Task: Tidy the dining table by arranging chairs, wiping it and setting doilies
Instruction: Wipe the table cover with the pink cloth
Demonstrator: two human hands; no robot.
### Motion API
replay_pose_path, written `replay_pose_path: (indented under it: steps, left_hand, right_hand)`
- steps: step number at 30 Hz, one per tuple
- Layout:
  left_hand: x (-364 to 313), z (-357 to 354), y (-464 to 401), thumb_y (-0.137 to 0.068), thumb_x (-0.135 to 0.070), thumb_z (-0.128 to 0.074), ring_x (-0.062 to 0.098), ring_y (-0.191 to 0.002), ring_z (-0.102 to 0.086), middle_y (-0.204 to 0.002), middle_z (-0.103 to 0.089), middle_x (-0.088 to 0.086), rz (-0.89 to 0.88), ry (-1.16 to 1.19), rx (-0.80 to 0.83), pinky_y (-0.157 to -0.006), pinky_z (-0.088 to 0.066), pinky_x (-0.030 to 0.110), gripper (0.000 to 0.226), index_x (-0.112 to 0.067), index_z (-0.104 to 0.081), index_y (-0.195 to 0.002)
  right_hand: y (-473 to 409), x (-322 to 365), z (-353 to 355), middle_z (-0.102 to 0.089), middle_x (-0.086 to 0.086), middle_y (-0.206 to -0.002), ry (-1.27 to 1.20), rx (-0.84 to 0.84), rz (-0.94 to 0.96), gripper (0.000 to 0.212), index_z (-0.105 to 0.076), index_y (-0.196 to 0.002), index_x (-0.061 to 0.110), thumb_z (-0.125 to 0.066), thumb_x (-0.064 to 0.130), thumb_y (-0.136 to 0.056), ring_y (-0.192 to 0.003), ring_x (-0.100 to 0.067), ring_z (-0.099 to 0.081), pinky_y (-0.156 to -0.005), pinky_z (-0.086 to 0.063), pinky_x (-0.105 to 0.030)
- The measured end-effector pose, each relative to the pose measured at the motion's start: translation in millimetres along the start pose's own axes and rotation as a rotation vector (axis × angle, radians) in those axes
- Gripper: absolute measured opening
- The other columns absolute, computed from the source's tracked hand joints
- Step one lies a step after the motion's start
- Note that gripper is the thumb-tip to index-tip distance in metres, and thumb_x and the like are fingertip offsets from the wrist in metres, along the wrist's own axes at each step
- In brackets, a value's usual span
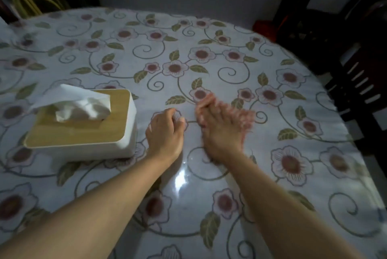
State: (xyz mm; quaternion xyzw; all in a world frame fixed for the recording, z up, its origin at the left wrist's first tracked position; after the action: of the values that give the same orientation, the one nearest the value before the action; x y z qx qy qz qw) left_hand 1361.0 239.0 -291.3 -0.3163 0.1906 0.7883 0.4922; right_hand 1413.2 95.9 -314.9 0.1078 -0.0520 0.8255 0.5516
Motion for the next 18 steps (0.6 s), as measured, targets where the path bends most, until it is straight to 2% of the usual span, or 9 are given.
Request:
replay_pose_path:
  steps: [2, 4, 7, 8, 10, 12, 14, 16, 18]
  left_hand:
    - [5.7, 10.8, 15.3, -0.083, -0.045, -0.03, 0.031, -0.116, -0.052, -0.12, -0.061, 0.012, 0.03, 0.06, -0.003, -0.099, -0.041, 0.048, 0.057, -0.01, -0.055, -0.121]
    - [11.0, 17.5, 32.2, -0.083, -0.042, -0.033, 0.032, -0.117, -0.052, -0.121, -0.06, 0.015, 0.069, 0.103, 0.028, -0.1, -0.041, 0.047, 0.057, -0.007, -0.053, -0.124]
    - [14.8, 18.9, 57.2, -0.085, -0.041, -0.034, 0.035, -0.115, -0.05, -0.116, -0.06, 0.017, 0.077, 0.078, 0.112, -0.099, -0.039, 0.049, 0.056, -0.003, -0.052, -0.122]
    - [16.0, 19.5, 64.3, -0.083, -0.042, -0.033, 0.036, -0.111, -0.051, -0.109, -0.061, 0.015, 0.075, 0.061, 0.129, -0.096, -0.04, 0.05, 0.056, -0.003, -0.054, -0.118]
    - [15.5, 21.1, 78.9, -0.079, -0.042, -0.032, 0.034, -0.102, -0.054, -0.099, -0.061, 0.012, 0.052, 0.021, 0.163, -0.09, -0.044, 0.049, 0.052, -0.005, -0.056, -0.106]
    - [13.7, 17.5, 94.3, -0.082, -0.043, -0.034, 0.031, -0.106, -0.053, -0.108, -0.06, 0.012, 0.011, -0.022, 0.242, -0.092, -0.043, 0.048, 0.049, -0.007, -0.057, -0.106]
    - [15.8, 13.0, 109.0, -0.092, -0.035, -0.04, 0.03, -0.119, -0.047, -0.125, -0.055, 0.012, -0.022, -0.077, 0.317, -0.099, -0.038, 0.046, 0.04, -0.008, -0.053, -0.119]
    - [16.6, 13.0, 122.0, -0.095, -0.026, -0.043, 0.03, -0.125, -0.041, -0.133, -0.051, 0.011, -0.052, -0.124, 0.339, -0.101, -0.034, 0.043, 0.035, -0.008, -0.05, -0.124]
    - [13.4, 13.7, 136.1, -0.095, -0.023, -0.045, 0.03, -0.126, -0.039, -0.135, -0.049, 0.011, -0.088, -0.144, 0.346, -0.101, -0.032, 0.043, 0.033, -0.006, -0.05, -0.122]
  right_hand:
    - [44.6, 62.2, -12.2, 0.001, 0.006, -0.16, -0.062, 0.027, 0.196, 0.058, -0.004, -0.15, 0.033, -0.026, 0.038, -0.096, -0.146, -0.02, 0.009, -0.118, 0.006, -0.044]
    - [95.9, 103.0, -17.1, -0.009, 0.006, -0.159, -0.124, 0.049, 0.361, 0.06, -0.019, -0.149, 0.032, -0.036, 0.036, -0.092, -0.147, -0.017, 0.004, -0.119, -0.002, -0.044]
    - [152.7, 107.4, -15.1, -0.028, 0.004, -0.154, -0.117, 0.069, 0.503, 0.055, -0.039, -0.141, 0.027, -0.041, 0.03, -0.087, -0.147, -0.018, -0.009, -0.118, -0.008, -0.042]
    - [157.8, 87.0, -11.6, -0.032, 0.003, -0.153, -0.101, 0.055, 0.45, 0.053, -0.04, -0.141, 0.026, -0.038, 0.031, -0.088, -0.146, -0.018, -0.013, -0.118, -0.009, -0.043]
    - [155.4, 17.3, 2.4, -0.035, -0.003, -0.151, -0.008, -0.039, 0.195, 0.055, -0.041, -0.141, 0.021, -0.026, 0.038, -0.091, -0.144, -0.023, -0.017, -0.116, -0.011, -0.048]
    - [160.4, -68.2, 15.8, -0.029, -0.009, -0.154, 0.06, -0.087, -0.152, 0.068, -0.035, -0.144, 0.016, -0.014, 0.045, -0.087, -0.145, -0.028, -0.014, -0.116, -0.011, -0.053]
    - [175.7, -111.4, 22.5, -0.026, -0.013, -0.155, 0.003, -0.098, -0.372, 0.074, -0.032, -0.146, 0.013, -0.009, 0.047, -0.084, -0.145, -0.032, -0.014, -0.116, -0.01, -0.055]
    - [191.8, -93.5, 16.5, -0.023, -0.011, -0.156, 0.034, -0.111, -0.428, 0.071, -0.029, -0.147, 0.017, -0.008, 0.046, -0.086, -0.145, -0.033, -0.013, -0.115, -0.009, -0.056]
    - [217.3, -38.3, 3.3, -0.022, -0.01, -0.156, 0.092, -0.135, -0.312, 0.06, -0.025, -0.148, 0.02, -0.021, 0.039, -0.091, -0.145, -0.033, -0.013, -0.114, -0.01, -0.057]
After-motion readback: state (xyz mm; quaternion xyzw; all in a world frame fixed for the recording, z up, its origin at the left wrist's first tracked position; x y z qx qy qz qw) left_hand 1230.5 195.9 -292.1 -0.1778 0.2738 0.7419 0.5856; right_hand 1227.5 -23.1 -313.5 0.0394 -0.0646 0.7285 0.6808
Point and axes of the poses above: each hand's wrist, its own y-axis away from the middle knuckle, its own z-axis out of the back of the hand, x = y × z, the point moved 10 cm from there along -y, towards the middle knuckle
